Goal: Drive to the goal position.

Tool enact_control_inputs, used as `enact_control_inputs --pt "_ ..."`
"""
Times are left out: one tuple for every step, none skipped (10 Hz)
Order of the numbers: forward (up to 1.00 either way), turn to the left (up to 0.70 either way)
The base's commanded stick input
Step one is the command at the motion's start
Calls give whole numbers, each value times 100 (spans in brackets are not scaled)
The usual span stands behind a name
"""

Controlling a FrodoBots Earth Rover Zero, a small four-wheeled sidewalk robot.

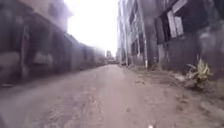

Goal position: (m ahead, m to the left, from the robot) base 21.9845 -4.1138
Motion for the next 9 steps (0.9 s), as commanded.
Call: enact_control_inputs --pt "100 0" --pt "100 0" --pt "100 0" --pt "100 0" --pt "100 0" --pt "100 0" --pt "100 0" --pt "100 0" --pt "100 0"
